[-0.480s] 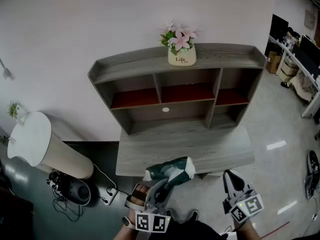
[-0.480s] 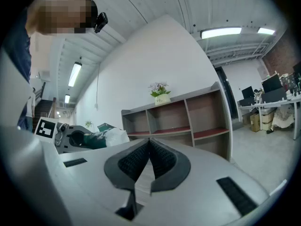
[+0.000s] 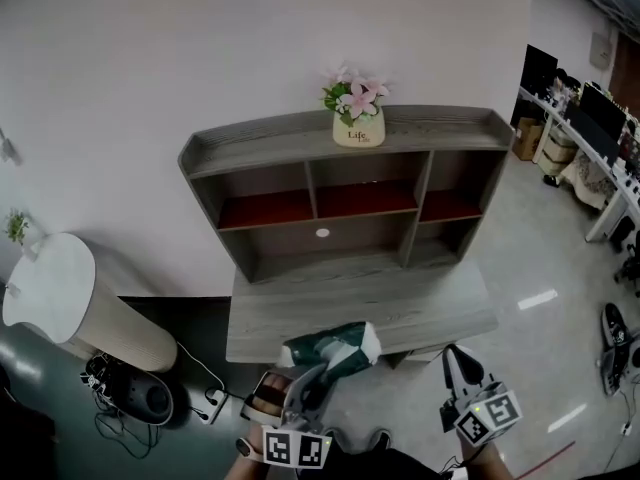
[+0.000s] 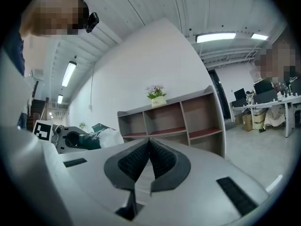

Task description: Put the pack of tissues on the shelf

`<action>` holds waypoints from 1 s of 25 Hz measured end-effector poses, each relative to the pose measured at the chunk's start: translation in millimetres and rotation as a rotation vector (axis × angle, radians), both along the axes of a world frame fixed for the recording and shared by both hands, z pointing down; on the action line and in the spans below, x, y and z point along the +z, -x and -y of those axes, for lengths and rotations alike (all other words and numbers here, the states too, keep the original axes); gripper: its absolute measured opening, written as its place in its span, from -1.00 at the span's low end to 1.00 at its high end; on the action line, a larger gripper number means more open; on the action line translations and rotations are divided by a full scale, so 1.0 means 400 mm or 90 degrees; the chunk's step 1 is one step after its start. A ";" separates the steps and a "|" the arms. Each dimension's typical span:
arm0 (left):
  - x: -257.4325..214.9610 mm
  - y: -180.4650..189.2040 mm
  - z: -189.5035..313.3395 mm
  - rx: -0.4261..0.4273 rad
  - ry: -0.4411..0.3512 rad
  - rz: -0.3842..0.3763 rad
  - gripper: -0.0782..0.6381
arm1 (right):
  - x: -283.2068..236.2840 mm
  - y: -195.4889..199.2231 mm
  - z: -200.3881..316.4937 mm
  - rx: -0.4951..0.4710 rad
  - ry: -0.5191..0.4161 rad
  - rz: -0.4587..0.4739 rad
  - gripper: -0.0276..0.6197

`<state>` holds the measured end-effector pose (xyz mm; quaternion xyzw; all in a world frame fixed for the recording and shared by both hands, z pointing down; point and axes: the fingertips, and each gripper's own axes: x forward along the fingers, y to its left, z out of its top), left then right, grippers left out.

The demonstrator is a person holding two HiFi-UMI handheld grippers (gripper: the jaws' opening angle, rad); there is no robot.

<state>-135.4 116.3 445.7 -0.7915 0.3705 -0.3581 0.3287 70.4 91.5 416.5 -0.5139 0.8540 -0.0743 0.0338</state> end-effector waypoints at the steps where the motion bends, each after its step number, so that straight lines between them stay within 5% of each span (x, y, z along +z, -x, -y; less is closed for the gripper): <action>1: 0.000 -0.004 -0.002 0.003 0.002 -0.002 -0.43 | -0.002 -0.003 -0.004 0.002 -0.001 0.001 -0.88; 11: -0.017 -0.054 0.011 -0.002 0.001 -0.006 -0.43 | -0.043 -0.058 -0.030 0.006 -0.048 -0.005 -0.88; 25: 0.002 -0.171 -0.010 -0.031 0.007 0.010 -0.43 | -0.014 -0.218 -0.039 0.003 -0.040 0.023 -0.88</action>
